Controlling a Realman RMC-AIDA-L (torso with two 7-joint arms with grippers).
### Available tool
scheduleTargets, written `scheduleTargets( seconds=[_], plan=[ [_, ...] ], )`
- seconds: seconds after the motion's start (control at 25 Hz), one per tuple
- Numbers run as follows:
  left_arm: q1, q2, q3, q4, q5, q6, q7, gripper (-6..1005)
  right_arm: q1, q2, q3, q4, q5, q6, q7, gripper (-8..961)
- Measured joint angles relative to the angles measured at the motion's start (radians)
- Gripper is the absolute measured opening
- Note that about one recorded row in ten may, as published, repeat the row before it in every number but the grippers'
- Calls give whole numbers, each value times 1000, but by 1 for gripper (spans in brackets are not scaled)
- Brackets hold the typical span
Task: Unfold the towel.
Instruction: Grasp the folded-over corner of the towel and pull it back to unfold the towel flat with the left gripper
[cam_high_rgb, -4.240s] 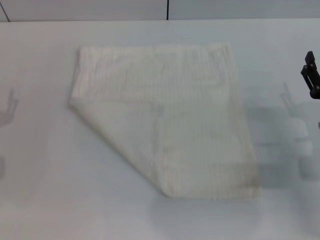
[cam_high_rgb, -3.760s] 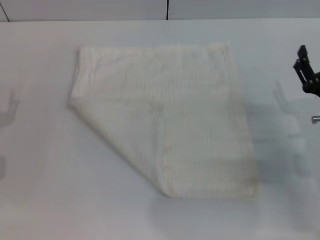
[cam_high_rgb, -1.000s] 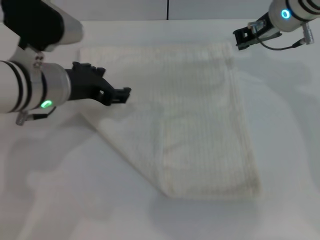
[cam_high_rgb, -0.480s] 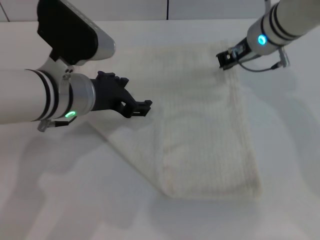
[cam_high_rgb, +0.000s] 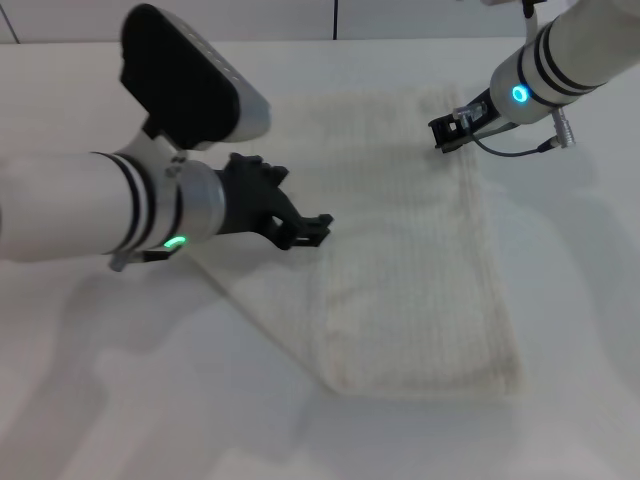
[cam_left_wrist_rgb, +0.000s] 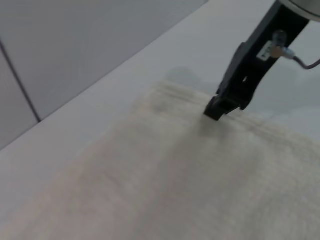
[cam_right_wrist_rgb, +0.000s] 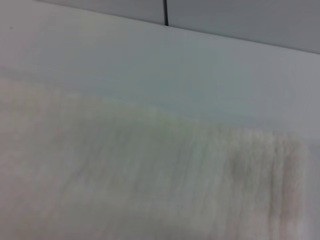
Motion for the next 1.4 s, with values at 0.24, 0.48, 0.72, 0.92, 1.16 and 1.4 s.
scheduleTargets(
  seconds=[0.24,0.48,0.72,0.92,1.16,1.4],
  plan=[
    [-57,-2,58,111,-9,114,-10,747,7,0,-2,1,3,-10,0,0],
    [-111,-4,84,201,-28,185,-16,742,8,0,-8,1,4,-15,0,0],
    [-163,-4,94,298,-72,219,-17,737,9,0,-8,1,4,-16,0,0],
    [-186,-5,106,341,-85,244,-17,732,8,0,-9,1,4,-18,0,-1],
    [-197,-5,107,365,-85,260,-23,727,5,0,-9,1,4,-24,0,-1],
    [-210,-4,106,377,-85,262,-24,695,4,0,-9,1,4,-27,0,-1]
  ],
)
